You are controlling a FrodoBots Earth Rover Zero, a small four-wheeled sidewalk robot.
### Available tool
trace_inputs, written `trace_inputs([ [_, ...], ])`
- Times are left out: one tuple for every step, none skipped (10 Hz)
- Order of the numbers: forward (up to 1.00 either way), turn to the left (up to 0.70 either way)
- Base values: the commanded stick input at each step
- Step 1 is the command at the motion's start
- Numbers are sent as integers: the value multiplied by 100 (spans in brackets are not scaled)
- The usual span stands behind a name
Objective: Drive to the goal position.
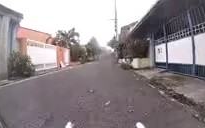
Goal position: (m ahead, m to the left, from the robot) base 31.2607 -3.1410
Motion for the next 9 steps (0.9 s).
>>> trace_inputs([
  [70, 0],
  [70, 0],
  [70, 0],
  [70, -1],
  [70, -1],
  [70, -13],
  [70, -9],
  [70, -4],
  [70, 0],
])
